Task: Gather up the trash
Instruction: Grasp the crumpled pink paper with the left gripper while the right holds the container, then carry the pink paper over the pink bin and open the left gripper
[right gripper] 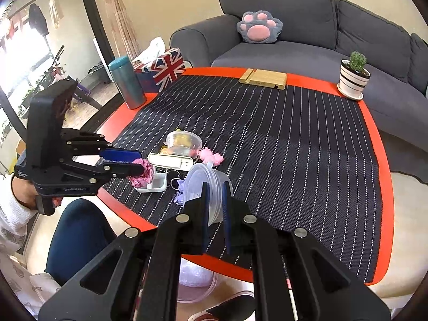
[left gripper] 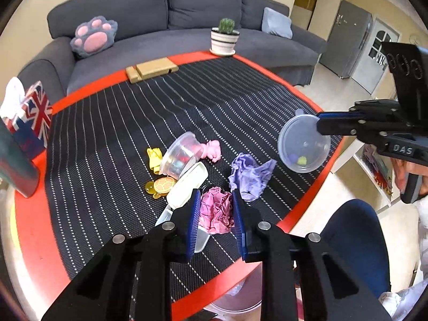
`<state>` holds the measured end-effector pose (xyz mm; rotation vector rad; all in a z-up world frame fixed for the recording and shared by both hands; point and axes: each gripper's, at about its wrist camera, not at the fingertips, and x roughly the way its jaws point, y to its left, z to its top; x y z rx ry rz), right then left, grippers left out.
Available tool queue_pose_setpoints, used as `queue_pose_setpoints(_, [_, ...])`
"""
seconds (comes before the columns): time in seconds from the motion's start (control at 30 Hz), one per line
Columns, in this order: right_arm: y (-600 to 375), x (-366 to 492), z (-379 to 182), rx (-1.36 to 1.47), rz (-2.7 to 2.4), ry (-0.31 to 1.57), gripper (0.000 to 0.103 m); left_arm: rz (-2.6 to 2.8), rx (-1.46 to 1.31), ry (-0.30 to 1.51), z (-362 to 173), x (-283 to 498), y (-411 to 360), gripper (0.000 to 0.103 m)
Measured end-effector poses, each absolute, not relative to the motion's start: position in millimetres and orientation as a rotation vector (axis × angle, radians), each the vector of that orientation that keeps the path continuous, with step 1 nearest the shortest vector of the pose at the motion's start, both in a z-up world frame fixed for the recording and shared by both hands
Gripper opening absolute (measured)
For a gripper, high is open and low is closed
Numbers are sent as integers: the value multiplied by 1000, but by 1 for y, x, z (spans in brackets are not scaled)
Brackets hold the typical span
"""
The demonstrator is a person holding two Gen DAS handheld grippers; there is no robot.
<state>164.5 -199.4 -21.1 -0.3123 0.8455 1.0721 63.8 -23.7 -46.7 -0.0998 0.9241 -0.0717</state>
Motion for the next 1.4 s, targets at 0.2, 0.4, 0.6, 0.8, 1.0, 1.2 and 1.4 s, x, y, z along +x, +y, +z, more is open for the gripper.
queue_pose_setpoints(0.2, [-202,147,-10,-321,1097,823,9,-84,-90,892,-28,43,-30,24])
queue_pose_setpoints(0.4, [-206,119,-1,-337,1136,801,9,-94,-87,877,-20,20,-37,24])
queue_pose_setpoints(0.6, [-212,92,2,-346,1167,799,9,-103,-98,874,-21,0,-44,24])
queue_pose_setpoints(0.8, [-217,73,-9,-364,1179,823,9,-121,-110,884,-28,-15,-54,24])
queue_pose_setpoints(1.0, [-221,62,-17,-367,1180,846,9,-155,-120,903,-38,-23,-63,25])
queue_pose_setpoints(1.2, [-224,57,-19,-367,1178,849,9,-149,-123,891,-40,-27,-67,86])
queue_pose_setpoints(1.4, [-225,57,-20,-367,1181,850,9,-115,-138,873,-39,-31,-60,92])
